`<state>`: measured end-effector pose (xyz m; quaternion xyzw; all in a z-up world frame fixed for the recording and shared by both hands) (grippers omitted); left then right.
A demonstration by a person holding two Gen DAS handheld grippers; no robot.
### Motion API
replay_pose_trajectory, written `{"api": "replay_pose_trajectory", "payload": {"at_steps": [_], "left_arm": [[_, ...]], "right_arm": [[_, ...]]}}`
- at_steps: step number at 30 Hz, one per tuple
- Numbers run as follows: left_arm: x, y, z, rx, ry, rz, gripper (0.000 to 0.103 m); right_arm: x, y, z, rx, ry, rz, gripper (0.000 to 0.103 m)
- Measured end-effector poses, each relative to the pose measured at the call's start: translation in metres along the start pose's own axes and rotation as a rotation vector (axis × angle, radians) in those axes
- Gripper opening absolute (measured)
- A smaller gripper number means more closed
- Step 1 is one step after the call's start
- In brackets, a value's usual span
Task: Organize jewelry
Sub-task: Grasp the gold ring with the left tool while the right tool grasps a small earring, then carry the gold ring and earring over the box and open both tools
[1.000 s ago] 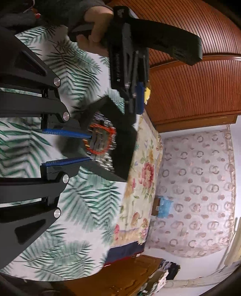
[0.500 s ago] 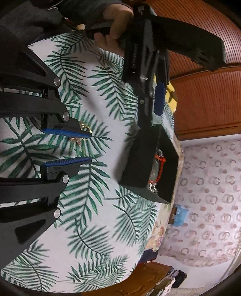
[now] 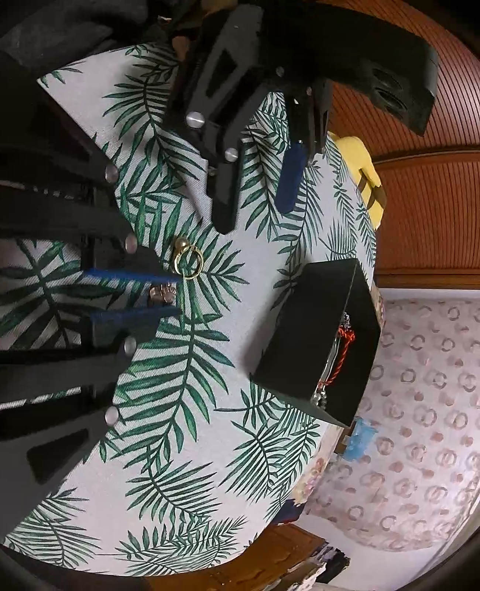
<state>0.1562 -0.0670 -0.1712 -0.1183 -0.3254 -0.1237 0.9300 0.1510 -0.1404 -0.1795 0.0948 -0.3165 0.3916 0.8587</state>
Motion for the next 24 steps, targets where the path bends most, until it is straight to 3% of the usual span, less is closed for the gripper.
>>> {"api": "replay_pose_trajectory", "payload": {"at_steps": [6, 12, 16, 18, 19, 24], "left_arm": [[-0.002, -0.026, -0.004, -0.034, 0.021, -0.053, 0.068], [-0.005, -0.040, -0.013, -0.011, 0.042, -0.112, 0.066], [-0.004, -0.045, -0.013, 0.000, 0.035, -0.147, 0.048], [-0.005, -0.050, -0.012, -0.025, 0.034, -0.172, 0.026], [-0.006, -0.053, -0.011, -0.034, 0.037, -0.185, 0.020], [-0.001, -0.049, -0.010, -0.033, 0.028, -0.166, 0.019]], "right_arm": [[-0.004, -0.019, 0.012, -0.016, -0.030, -0.048, 0.011], [-0.006, -0.039, 0.023, -0.042, -0.055, -0.093, 0.011], [-0.006, -0.047, 0.025, -0.055, -0.062, -0.106, 0.011], [-0.004, -0.050, 0.026, -0.062, -0.066, -0.107, 0.011], [-0.003, -0.052, 0.027, -0.062, -0.069, -0.108, 0.011], [0.003, -0.059, 0.027, -0.066, -0.075, -0.099, 0.011]]}}
Point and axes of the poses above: each gripper's, at about its wrist camera, not at the fingertips, and z roughly against the way its jaws point, y to its left, x to its top, the point moved 8 cm from there along -z, roughly the way its jaws point, and after that the axes turned 6 degrees about z, right-handed, at the moved point
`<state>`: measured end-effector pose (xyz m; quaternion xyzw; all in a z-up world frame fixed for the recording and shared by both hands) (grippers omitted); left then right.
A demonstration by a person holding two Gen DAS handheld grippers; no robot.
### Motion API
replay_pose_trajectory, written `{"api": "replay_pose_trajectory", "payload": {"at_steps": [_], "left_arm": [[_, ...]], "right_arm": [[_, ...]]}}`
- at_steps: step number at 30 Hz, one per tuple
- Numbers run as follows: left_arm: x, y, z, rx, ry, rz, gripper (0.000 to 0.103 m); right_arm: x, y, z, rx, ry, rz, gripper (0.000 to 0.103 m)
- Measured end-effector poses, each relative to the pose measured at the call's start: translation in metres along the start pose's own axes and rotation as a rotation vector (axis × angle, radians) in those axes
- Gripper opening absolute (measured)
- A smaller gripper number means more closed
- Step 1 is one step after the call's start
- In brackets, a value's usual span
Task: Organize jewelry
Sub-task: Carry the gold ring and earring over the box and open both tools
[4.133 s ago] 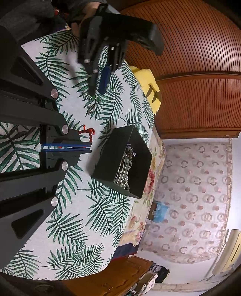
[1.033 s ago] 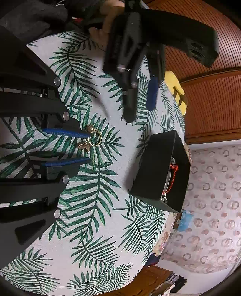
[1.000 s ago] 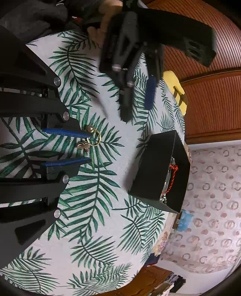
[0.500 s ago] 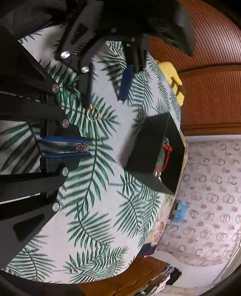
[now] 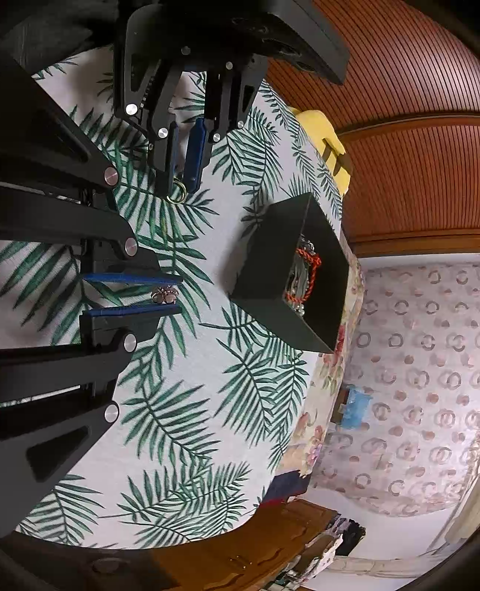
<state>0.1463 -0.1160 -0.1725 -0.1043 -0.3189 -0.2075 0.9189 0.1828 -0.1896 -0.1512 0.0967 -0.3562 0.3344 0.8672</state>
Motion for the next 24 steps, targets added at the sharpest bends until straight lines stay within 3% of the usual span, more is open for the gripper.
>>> {"api": "replay_pose_trajectory", "payload": {"at_steps": [4, 11, 16, 24], "left_arm": [[0.014, 0.016, 0.009, -0.009, -0.040, 0.061, 0.019], [0.053, 0.048, 0.025, 0.045, -0.127, 0.105, 0.019], [0.077, 0.073, 0.029, 0.080, -0.165, 0.134, 0.019], [0.100, 0.099, 0.026, 0.112, -0.191, 0.166, 0.019]], "right_arm": [[0.015, -0.003, -0.001, 0.009, -0.020, 0.017, 0.011], [0.064, -0.012, -0.006, 0.006, -0.083, 0.064, 0.011], [0.098, -0.019, -0.018, 0.052, -0.121, 0.054, 0.011], [0.121, -0.020, -0.057, 0.055, -0.094, 0.084, 0.011]]}}
Point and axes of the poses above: each gripper's, at about its wrist camera, not at the fingertips, and z roughly against the way its jaws point, y to its left, x to its top, the point moved 8 cm from there along -z, roughly the way its jaws point, and after that the axes turned 6 degrees about z, right-handed, at the moved point
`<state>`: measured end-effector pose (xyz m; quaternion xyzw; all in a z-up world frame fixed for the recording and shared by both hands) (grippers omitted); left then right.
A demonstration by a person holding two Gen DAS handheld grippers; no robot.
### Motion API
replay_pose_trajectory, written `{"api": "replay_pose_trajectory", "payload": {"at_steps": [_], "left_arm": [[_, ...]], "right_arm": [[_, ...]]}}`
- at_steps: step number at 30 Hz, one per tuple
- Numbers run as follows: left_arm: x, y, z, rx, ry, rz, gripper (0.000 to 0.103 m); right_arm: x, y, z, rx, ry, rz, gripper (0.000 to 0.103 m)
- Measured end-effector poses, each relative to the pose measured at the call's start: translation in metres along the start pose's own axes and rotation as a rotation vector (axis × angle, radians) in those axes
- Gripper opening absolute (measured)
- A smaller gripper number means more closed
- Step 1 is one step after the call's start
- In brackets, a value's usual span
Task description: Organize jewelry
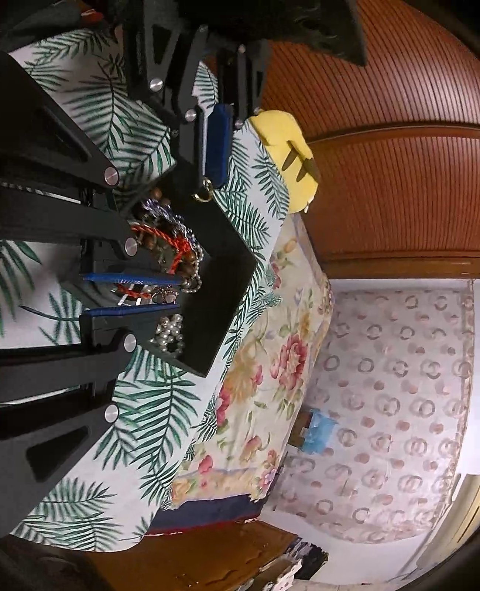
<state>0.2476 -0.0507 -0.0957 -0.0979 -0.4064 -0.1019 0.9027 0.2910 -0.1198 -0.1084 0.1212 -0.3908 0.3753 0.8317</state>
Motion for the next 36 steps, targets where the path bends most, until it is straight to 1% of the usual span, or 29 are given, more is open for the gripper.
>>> {"api": "replay_pose_trajectory", "payload": {"at_steps": [4, 7, 11, 13, 14, 15, 19, 20, 22, 24, 25, 26, 27, 28, 29, 30, 31, 32, 33, 34, 36], "left_arm": [[0.008, 0.008, -0.009, 0.009, 0.000, 0.014, 0.019], [0.013, 0.012, -0.015, 0.016, 0.000, 0.029, 0.019], [0.020, 0.018, -0.025, 0.018, 0.001, 0.054, 0.019], [0.023, 0.020, -0.030, 0.021, 0.003, 0.059, 0.019], [0.023, 0.021, -0.033, 0.024, 0.006, 0.062, 0.019], [0.023, 0.021, -0.034, 0.025, 0.008, 0.063, 0.019], [0.024, 0.022, -0.036, 0.038, 0.009, 0.074, 0.019], [0.024, 0.023, -0.036, 0.043, 0.010, 0.078, 0.021], [0.023, 0.025, -0.035, 0.045, 0.010, 0.088, 0.031], [0.021, 0.025, -0.030, 0.064, 0.005, 0.097, 0.052], [0.021, 0.025, -0.028, 0.070, 0.000, 0.101, 0.056], [0.020, 0.026, -0.023, 0.081, -0.009, 0.108, 0.064], [0.019, 0.026, -0.021, 0.088, -0.014, 0.112, 0.074], [0.019, 0.028, -0.016, 0.101, -0.023, 0.116, 0.079], [0.017, 0.028, -0.010, 0.114, -0.035, 0.121, 0.084], [0.016, 0.028, -0.005, 0.122, -0.041, 0.123, 0.086], [0.014, 0.028, 0.002, 0.138, -0.049, 0.124, 0.088], [0.013, 0.028, 0.007, 0.151, -0.056, 0.126, 0.093], [0.011, 0.028, 0.013, 0.166, -0.064, 0.127, 0.095], [0.009, 0.028, 0.019, 0.174, -0.072, 0.128, 0.095], [0.005, 0.026, 0.037, 0.167, -0.099, 0.142, 0.095]], "right_arm": [[0.004, -0.003, -0.013, -0.007, 0.009, 0.004, 0.011], [0.007, -0.008, -0.016, -0.023, 0.003, -0.005, 0.011], [0.008, -0.014, -0.015, -0.021, -0.007, -0.025, 0.012], [0.008, -0.015, -0.013, -0.018, -0.015, -0.037, 0.019], [0.009, -0.017, -0.012, -0.020, -0.018, -0.039, 0.026], [0.009, -0.017, -0.010, -0.020, -0.022, -0.040, 0.029], [0.009, -0.017, -0.004, -0.025, -0.032, -0.048, 0.029], [0.008, -0.017, -0.001, -0.027, -0.037, -0.055, 0.029], [0.006, -0.017, 0.006, -0.033, -0.047, -0.070, 0.029], [0.003, -0.018, 0.015, -0.041, -0.055, -0.080, 0.029], [0.002, -0.017, 0.020, -0.049, -0.062, -0.086, 0.029], [0.000, -0.016, 0.024, -0.055, -0.066, -0.090, 0.031], [-0.001, -0.015, 0.030, -0.063, -0.072, -0.098, 0.037], [-0.003, -0.014, 0.037, -0.075, -0.083, -0.108, 0.042], [-0.004, -0.014, 0.041, -0.083, -0.089, -0.114, 0.050], [-0.005, -0.013, 0.049, -0.100, -0.100, -0.125, 0.055], [-0.006, -0.012, 0.053, -0.108, -0.106, -0.128, 0.057], [-0.008, -0.011, 0.061, -0.126, -0.115, -0.138, 0.063], [-0.010, -0.011, 0.068, -0.142, -0.120, -0.147, 0.071], [-0.010, -0.010, 0.073, -0.153, -0.128, -0.155, 0.074], [-0.013, -0.007, 0.089, -0.172, -0.155, -0.177, 0.091]]}}
Point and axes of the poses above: each gripper's, at about its wrist camera, not at the fingertips, and z roughly against the way its jaws point, y to its left, x to its top, the point moved 8 cm from there along -z, roughly the way its jaws point, and after that the axes turned 6 degrees about z, right-handed, at the moved point
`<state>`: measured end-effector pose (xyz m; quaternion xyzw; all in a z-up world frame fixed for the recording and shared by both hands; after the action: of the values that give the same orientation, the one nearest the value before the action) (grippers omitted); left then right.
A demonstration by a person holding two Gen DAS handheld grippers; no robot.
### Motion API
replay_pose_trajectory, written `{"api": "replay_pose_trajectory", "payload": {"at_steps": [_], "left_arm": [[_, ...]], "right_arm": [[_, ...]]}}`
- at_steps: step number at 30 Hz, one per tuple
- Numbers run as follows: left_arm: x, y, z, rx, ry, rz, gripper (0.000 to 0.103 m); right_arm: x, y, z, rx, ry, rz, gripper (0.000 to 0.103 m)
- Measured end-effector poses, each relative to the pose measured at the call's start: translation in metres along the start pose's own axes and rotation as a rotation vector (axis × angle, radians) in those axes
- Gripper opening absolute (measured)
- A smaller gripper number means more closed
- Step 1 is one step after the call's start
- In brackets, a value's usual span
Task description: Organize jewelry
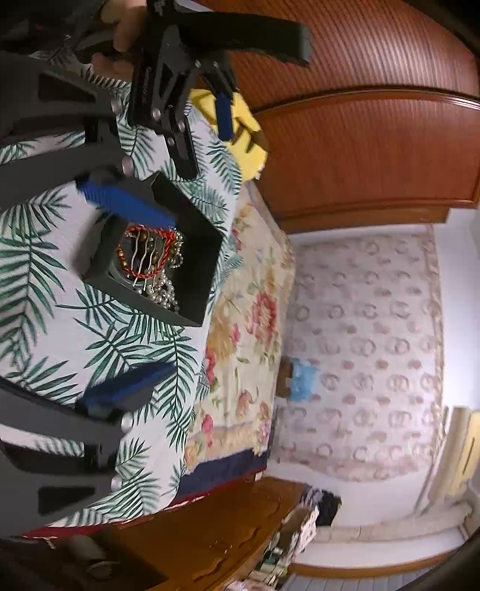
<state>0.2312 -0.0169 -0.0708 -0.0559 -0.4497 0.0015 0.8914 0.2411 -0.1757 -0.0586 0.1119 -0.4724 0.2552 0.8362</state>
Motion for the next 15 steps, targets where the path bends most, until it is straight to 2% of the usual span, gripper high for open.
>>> {"api": "replay_pose_trajectory", "payload": {"at_steps": [3, 8, 15], "left_arm": [[-0.003, 0.003, 0.023, 0.029, -0.032, 0.010, 0.095], [-0.009, 0.004, 0.060, 0.088, -0.081, -0.007, 0.095], [-0.019, 0.001, 0.089, 0.080, -0.097, 0.007, 0.095]], "right_arm": [[-0.002, 0.000, 0.023, -0.028, -0.039, -0.028, 0.100], [-0.007, 0.002, 0.053, -0.088, -0.068, -0.068, 0.100], [-0.016, 0.004, 0.084, -0.155, -0.097, -0.113, 0.100]]}}
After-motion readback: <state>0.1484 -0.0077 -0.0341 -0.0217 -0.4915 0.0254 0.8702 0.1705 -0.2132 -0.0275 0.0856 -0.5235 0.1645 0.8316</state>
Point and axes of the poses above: each gripper's, at about its wrist camera, not at the fingertips, and z roughly against the way its jaws point, y to its left, x to its top, the point moved 8 cm from there along -z, roughly the way its jaws point, and after that the axes turned 6 degrees about z, right-handed, at the moved point
